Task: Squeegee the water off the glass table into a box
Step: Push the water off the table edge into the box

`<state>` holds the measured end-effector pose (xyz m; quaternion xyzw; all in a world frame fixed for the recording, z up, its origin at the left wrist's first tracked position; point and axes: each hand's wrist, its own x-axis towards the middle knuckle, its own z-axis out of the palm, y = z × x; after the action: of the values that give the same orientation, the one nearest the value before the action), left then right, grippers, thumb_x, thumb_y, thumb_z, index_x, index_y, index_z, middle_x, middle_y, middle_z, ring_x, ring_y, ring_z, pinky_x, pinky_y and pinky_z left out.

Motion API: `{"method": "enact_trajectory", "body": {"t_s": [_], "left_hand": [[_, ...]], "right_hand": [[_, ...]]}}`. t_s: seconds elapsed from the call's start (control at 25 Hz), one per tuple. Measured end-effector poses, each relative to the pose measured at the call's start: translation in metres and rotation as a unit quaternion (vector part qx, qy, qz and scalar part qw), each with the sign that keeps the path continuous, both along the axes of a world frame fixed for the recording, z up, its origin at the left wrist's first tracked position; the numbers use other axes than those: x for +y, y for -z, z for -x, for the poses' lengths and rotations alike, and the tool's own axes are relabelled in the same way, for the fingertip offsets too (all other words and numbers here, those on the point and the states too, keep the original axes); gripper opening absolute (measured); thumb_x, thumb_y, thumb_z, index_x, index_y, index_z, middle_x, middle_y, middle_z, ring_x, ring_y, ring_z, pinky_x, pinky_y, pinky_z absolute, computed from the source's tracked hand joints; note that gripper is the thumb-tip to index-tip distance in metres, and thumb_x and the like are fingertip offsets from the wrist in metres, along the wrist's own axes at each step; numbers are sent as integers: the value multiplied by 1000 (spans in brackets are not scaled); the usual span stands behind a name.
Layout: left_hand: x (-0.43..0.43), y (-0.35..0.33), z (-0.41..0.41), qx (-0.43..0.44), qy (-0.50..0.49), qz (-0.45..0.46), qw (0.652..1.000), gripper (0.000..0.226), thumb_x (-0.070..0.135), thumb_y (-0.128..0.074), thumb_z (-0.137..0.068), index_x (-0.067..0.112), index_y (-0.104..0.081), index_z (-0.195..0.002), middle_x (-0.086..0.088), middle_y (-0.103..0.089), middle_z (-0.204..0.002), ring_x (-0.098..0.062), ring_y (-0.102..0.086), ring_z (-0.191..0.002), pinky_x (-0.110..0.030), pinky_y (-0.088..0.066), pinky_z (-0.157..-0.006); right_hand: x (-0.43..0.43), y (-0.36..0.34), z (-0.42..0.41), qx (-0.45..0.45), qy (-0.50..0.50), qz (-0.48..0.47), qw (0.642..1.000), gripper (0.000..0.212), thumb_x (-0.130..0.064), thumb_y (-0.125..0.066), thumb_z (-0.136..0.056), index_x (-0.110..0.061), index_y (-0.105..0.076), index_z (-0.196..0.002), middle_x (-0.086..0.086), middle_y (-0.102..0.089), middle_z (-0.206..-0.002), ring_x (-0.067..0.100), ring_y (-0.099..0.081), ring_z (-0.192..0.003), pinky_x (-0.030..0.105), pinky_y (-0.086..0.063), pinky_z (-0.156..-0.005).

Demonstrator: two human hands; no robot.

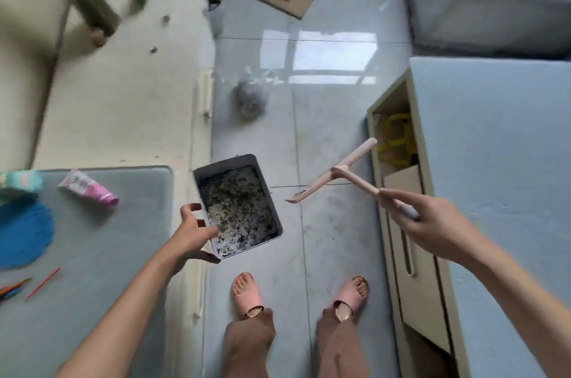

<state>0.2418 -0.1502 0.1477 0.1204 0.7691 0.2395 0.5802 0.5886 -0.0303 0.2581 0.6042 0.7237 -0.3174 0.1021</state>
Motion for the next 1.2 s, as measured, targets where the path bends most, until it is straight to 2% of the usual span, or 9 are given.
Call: {"method": "enact_trajectory", "body": {"t_s": [0.16, 0.28, 0.44, 0.6, 0.72, 0.92, 1.08, 1.2], "left_hand": [[59, 13, -101, -25, 42, 5, 999, 52, -5, -53, -88, 22, -25, -122, -20, -48, -121, -36, -54, -108, -49, -57, -51], [90, 19, -170, -23, 76, 25, 997, 52, -6, -52, -89, 18, -29, -129, -25, -48, -122, -41, -54, -110, -53, -57, -53], [130, 25, -265, -19, 101, 49, 993, 61, -9, -49, -89, 17, -25, -138, -17, -53, -107, -34, -58, -96, -49, -57, -49], [174, 39, -351, -21, 114, 68, 991, 63, -13, -44, -88, 17, -25, -140, -12, -57, -104, -28, -63, -82, -47, -56, -46], [202, 43, -392, -22, 130, 63, 989, 63, -13, -43, -88, 18, -25, -141, -9, -56, -103, -27, -62, -82, -45, -56, -44], [242, 48, -434, -29, 161, 58, 985, 60, -11, -43, -90, 14, -26, -141, -20, -51, -127, -37, -58, -98, -49, -57, -48], [272, 45, -442, -26, 190, 47, 980, 58, -10, -43, -91, 14, -27, -142, -13, -57, -104, -29, -61, -80, -51, -56, -53], [300, 45, -437, -21, 208, 29, 977, 57, -9, -43, -92, 13, -27, -142, -11, -58, -99, -29, -61, -82, -49, -57, -51]], "right_hand": [[7, 10, -121, -2, 82, -1, 997, 39, -30, -59, -89, -39, -56, -127, 2, -70, -101, 23, -66, -87, 28, -43, -66], [12, 17, -204, -8, 120, 14, 993, 44, -33, -59, -89, -36, -51, -133, 2, -68, -115, 23, -61, -106, 29, -43, -78], [29, 35, -307, -6, 184, 18, 983, 43, -38, -55, -92, -34, -50, -135, 1, -64, -124, 23, -57, -115, 29, -42, -84], [40, 61, -387, -10, 230, 21, 973, 51, -35, -52, -93, -33, -40, -142, 3, -59, -132, 26, -53, -121, 31, -41, -92], [44, 79, -420, -9, 244, 29, 969, 52, -32, -50, -94, -30, -36, -144, 4, -55, -136, 26, -51, -124, 32, -40, -96], [67, 103, -440, 20, 283, 32, 958, 50, -26, -53, -92, -24, -42, -140, 2, -55, -136, 25, -51, -123, 29, -38, -96], [101, 118, -426, 45, 278, 11, 960, 46, -24, -53, -91, -24, -44, -137, 5, -57, -132, 27, -52, -120, 31, -40, -94], [148, 132, -409, 72, 261, 23, 962, 43, -23, -49, -93, -25, -44, -136, 10, -55, -130, 29, -49, -120, 35, -39, -97]]}}
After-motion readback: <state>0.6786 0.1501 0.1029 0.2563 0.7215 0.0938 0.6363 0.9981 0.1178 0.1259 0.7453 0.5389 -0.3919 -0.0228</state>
